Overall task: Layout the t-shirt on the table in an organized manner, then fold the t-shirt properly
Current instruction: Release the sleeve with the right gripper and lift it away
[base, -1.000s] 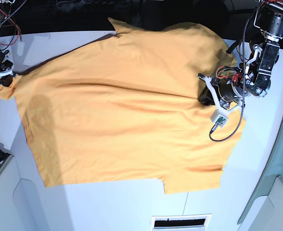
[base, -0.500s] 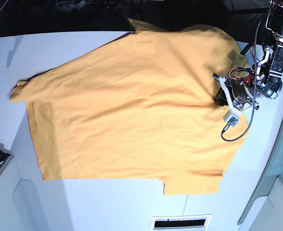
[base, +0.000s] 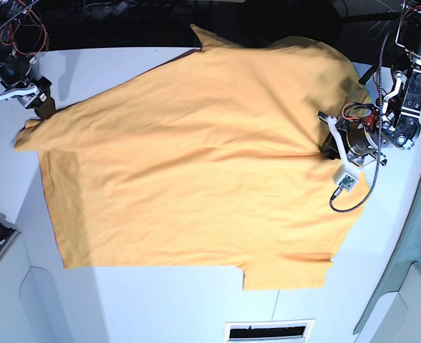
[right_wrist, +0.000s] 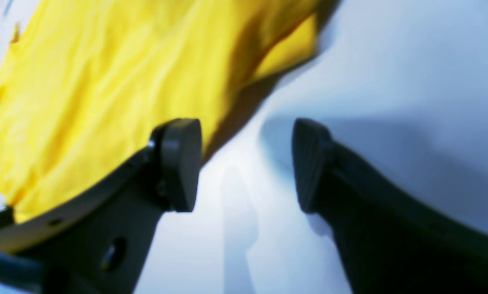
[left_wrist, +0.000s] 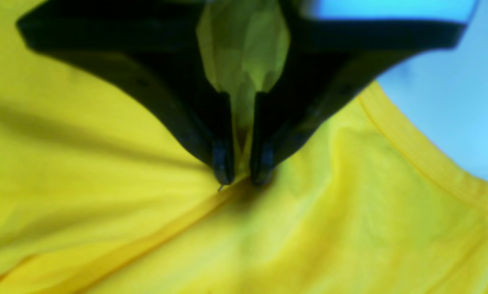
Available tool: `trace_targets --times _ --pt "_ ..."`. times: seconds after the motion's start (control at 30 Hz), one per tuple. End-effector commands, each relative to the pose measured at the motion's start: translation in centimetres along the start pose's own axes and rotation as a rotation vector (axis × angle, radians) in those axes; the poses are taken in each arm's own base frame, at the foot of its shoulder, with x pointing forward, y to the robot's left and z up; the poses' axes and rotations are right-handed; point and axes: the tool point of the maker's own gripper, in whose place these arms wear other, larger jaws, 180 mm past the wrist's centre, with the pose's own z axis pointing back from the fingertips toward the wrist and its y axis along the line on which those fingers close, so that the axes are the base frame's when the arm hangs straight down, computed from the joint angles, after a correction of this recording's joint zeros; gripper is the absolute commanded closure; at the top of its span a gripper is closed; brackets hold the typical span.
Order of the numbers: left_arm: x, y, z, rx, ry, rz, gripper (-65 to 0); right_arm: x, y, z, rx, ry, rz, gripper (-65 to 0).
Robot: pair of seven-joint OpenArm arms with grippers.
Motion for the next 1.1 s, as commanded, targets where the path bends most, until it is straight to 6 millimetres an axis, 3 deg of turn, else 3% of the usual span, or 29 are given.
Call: trace_targets --times 0.0,0.33,0.4,0.53,0.63,0.8,0.93,1.07 --pt "-1.1 1.5 0.4 0.045 0.061 -0.015 -12.1 1.6 0.5 0.2 0.021 -0.061 0.009 -34.7" --pt "-0.9 1.5 0.4 0.040 0.054 -0.001 -12.1 3.9 3.9 -1.8 0.086 -0.123 0.018 -34.2" --pt "-1.0 1.5 0.4 0.040 0.062 -0.001 -12.1 3.9 4.0 -2.0 0.086 -0.113 0.019 -27.7" --pt "-1.2 1.5 0.5 0.041 0.071 -0.001 -12.1 3.5 4.4 -1.9 0.106 -0.079 0.009 -5.9" --pt "-1.2 1.5 0.5 0.041 0.072 -0.001 -12.1 3.9 4.4 -1.4 0.114 -0.081 0.001 0.0" --pt "-1.3 1.4 0.4 0.040 0.073 -0.001 -12.1 4.5 3.7 1.6 0.119 -0.110 0.031 0.0" --pt "-1.2 1.4 0.4 0.040 0.069 -0.001 -12.1 3.3 2.3 4.1 0.063 -0.101 0.077 0.0" --pt "-1.2 1.4 0.4 0.039 0.070 0.000 -12.1 2.4 1.3 4.5 0.039 -0.101 0.067 0.0"
